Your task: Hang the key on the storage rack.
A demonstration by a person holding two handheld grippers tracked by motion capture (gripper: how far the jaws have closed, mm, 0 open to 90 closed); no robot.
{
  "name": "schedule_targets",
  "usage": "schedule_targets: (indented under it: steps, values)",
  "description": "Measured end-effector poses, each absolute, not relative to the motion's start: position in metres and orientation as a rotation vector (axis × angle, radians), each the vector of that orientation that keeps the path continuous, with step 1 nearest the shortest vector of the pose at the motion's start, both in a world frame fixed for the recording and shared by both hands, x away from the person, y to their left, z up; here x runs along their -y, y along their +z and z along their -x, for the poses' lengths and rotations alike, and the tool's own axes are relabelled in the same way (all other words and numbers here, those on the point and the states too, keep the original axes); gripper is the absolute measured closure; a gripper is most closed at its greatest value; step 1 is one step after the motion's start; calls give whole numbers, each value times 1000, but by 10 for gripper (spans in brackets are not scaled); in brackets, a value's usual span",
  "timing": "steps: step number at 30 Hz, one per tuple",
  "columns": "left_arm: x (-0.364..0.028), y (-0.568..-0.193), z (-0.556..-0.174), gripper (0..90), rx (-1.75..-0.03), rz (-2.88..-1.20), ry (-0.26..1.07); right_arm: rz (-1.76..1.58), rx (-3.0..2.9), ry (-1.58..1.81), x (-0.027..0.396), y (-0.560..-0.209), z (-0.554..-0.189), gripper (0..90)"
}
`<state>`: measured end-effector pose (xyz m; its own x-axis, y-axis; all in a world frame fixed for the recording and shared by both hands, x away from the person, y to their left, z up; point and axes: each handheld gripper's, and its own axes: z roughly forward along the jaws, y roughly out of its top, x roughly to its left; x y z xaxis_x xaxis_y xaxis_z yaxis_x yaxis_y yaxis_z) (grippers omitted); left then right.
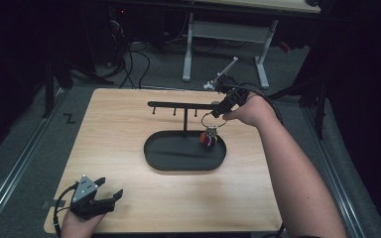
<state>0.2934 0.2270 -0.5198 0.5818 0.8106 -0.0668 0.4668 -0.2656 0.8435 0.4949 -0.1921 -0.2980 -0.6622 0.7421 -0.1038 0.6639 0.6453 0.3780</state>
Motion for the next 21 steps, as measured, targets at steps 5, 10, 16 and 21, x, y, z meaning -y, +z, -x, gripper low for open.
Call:
schedule_targets:
  steps: [5,10,16,21]
  values:
    - [-226,-520,-293,212,-1024,-1919,481,-1170,-2600,468,192,-297,-492,231]
    - [-227,-520,-293,212,-1027,-1912,480,-1144,-2601,445,189,-304,-488,167]
    - [-226,-520,-293,212,-1022,-1911,485,-1147,-2580,430,191,-313,-485,158]
    - [-225,-520,-294,209,-1016,-1912,484,-1200,-2561,458,196,-318,-484,158]
